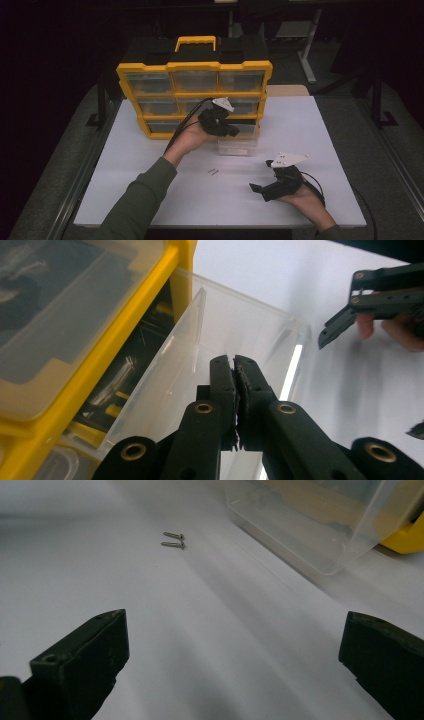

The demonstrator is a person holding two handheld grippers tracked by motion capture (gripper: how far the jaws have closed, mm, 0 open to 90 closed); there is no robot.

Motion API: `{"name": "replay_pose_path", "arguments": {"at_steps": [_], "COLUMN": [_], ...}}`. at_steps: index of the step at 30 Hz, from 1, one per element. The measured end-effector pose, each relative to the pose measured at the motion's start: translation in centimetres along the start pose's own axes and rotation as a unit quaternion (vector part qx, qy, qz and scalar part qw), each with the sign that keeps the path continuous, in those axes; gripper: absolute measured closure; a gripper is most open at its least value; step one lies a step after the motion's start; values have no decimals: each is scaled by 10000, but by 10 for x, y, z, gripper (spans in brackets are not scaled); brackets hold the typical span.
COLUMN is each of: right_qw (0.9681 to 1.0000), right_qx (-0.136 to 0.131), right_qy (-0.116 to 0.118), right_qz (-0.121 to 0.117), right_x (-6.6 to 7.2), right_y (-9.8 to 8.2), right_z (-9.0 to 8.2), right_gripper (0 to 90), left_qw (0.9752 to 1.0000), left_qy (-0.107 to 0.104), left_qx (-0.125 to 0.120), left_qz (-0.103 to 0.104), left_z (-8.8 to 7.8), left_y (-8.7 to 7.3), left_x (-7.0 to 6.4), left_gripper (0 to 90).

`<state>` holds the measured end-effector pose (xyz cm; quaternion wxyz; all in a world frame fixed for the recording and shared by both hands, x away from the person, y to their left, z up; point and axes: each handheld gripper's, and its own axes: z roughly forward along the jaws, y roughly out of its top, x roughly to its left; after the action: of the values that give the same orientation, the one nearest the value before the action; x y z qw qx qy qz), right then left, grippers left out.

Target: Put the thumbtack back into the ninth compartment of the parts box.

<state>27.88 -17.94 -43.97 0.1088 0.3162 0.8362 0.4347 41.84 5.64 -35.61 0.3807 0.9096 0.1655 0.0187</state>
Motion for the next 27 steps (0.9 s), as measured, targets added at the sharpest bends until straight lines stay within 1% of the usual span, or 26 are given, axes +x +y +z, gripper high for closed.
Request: {"name": "replay_pose_path", "arguments": {"at_steps": [1,6,14,20,26,27], "right_qw": [10000,10000,10000,10000,10000,10000], "right_qx": [-1,-12,-21,-15,-15,-15], "right_qy": [0,-1,0,-2,-5,-5], "right_qz": [2,5,0,5,8,8], "right_x": [0,0,0,0,0,0], "right_y": [0,0,0,0,0,0], "right_z": [0,0,0,0,0,0], "right_gripper": [0,0,0,0,0,0], "left_qw": [10000,10000,10000,10000,10000,10000], "left_qy": [14,26,19,-33,-7,-7], "left_qx": [45,94,42,13,-38,-38], "left_qz": [17,8,-22,-56,-14,-14], "left_z": [2,8,7,1,-12,-12], "left_y": [0,-1,-1,-1,-1,-1], "left_x": [0,0,1,1,-4,-4], "left_gripper": [874,873,863,894,900,900]}}
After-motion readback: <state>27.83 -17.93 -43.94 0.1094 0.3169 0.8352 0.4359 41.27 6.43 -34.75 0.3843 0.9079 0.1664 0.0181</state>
